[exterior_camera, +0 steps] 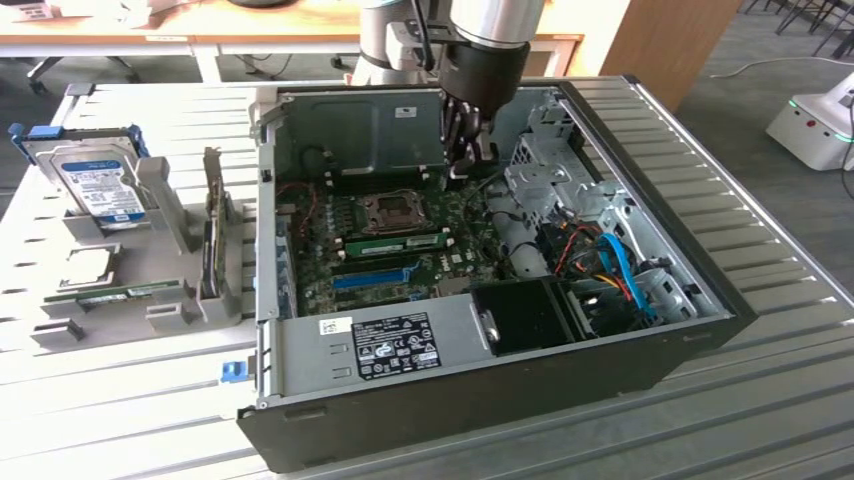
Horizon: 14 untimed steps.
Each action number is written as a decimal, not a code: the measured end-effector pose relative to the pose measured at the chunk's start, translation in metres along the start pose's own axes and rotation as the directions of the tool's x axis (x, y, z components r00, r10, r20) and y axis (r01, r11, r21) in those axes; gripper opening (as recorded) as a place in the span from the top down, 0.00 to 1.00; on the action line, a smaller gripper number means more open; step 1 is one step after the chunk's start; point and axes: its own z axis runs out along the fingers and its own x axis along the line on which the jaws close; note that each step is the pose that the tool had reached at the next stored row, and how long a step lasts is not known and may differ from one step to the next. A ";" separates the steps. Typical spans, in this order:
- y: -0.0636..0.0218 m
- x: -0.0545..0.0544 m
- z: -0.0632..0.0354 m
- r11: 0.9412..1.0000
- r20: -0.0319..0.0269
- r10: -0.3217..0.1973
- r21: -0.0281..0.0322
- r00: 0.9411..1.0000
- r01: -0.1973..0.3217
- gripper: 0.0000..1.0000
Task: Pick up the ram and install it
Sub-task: 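Press down the ram until it locks into place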
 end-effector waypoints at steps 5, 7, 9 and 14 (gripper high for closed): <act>-0.0001 0.000 0.0001 1.000 0.000 0.000 0.000 1.000 0.000 0.90; -0.0002 0.000 0.0019 1.000 0.000 0.000 0.000 1.000 0.000 0.90; -0.0004 0.000 0.0054 1.000 0.000 0.000 0.000 1.000 0.000 0.90; -0.0009 0.000 0.0142 1.000 0.000 0.000 0.000 1.000 0.000 0.90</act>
